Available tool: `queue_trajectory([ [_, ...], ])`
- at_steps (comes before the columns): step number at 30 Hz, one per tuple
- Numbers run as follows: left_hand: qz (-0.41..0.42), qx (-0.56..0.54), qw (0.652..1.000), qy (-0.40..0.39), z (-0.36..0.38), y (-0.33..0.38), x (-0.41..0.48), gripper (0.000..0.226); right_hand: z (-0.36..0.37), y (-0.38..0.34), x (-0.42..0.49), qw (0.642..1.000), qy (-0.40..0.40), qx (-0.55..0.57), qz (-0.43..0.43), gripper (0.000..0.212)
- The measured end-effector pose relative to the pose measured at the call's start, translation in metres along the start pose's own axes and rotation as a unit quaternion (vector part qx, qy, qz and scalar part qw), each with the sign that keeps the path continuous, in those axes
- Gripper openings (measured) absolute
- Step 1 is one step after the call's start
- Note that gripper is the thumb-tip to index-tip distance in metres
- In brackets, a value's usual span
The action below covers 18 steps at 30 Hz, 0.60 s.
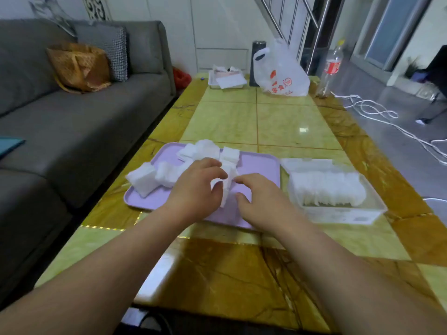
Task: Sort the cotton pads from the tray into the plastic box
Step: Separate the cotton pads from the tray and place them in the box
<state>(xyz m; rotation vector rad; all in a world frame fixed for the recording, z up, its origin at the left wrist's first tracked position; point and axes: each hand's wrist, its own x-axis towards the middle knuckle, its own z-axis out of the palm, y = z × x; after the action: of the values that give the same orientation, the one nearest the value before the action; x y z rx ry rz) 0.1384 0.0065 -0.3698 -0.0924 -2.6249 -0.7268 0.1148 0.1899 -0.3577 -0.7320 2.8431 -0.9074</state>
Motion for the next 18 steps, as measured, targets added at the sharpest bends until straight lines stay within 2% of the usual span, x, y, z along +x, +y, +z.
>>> queue_trajectory([
  [2, -0.075, 0.046, 0.996, 0.023, -0.018, -0.022, 0.007, 0.034, 0.01, -0.004, 0.006, 1.0, -0.012, -0.02, -0.005, 0.05],
  [6, -0.208, 0.219, 0.949, -0.089, -0.038, -0.062, 0.0, 0.064, 0.037, -0.013, 0.022, 0.997, -0.024, -0.064, -0.028, 0.069],
  [8, -0.251, 0.239, 0.928, -0.135, -0.038, -0.074, -0.005, 0.078, 0.049, -0.014, 0.029, 0.995, -0.024, -0.096, -0.028, 0.085],
  [9, -0.263, 0.236, 0.924, -0.147, -0.039, -0.077, -0.007, 0.082, 0.054, -0.015, 0.031, 0.993, -0.033, -0.11, -0.027, 0.086],
  [13, -0.267, 0.176, 0.937, -0.143, -0.043, -0.083, -0.01, 0.078, 0.06, -0.018, 0.03, 0.986, -0.107, -0.125, -0.029, 0.066],
  [16, -0.228, 0.198, 0.943, -0.14, -0.036, -0.079, -0.012, 0.068, 0.055, -0.015, 0.026, 0.986, -0.111, -0.124, -0.025, 0.06],
  [18, -0.211, 0.171, 0.95, -0.153, -0.031, -0.071, -0.011, 0.063, 0.048, -0.014, 0.025, 0.985, -0.104, -0.133, -0.023, 0.057],
])
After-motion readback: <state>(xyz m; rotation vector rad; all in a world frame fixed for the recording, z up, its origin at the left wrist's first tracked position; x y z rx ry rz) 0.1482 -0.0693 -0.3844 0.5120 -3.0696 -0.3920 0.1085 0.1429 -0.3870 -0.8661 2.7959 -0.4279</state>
